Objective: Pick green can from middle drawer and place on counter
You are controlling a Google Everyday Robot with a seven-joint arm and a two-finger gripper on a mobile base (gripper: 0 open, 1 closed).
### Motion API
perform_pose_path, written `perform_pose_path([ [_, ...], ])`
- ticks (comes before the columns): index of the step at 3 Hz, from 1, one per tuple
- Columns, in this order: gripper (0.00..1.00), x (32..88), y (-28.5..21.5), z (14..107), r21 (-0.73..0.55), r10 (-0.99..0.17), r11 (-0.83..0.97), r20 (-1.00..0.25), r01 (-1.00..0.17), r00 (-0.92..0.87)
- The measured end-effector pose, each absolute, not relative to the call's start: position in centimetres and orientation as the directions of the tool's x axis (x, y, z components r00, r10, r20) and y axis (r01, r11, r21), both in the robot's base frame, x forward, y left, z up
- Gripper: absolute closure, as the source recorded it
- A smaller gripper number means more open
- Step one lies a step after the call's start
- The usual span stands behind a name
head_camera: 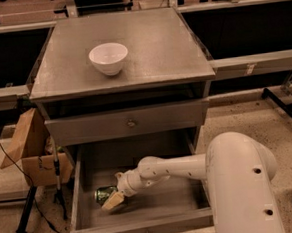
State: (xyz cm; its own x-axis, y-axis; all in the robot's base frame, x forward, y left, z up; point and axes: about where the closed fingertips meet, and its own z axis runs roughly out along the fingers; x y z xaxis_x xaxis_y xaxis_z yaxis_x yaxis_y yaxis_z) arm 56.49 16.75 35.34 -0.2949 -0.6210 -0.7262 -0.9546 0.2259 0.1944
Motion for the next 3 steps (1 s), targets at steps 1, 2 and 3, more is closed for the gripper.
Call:
perform_pose_path([
  [1, 0.41, 56.48, 16.75, 35.87, 0.194, -0.621, 0.226, -0.726, -0.955, -0.295],
  [2, 0.64, 56.18, 16.21, 35.76, 0.205, -0.614, 0.244, -0.724, -0.948, -0.314],
  [3, 0.89, 56.25, 16.21, 36.19, 0.205, -0.613, 0.244, -0.724, -0.948, -0.315],
])
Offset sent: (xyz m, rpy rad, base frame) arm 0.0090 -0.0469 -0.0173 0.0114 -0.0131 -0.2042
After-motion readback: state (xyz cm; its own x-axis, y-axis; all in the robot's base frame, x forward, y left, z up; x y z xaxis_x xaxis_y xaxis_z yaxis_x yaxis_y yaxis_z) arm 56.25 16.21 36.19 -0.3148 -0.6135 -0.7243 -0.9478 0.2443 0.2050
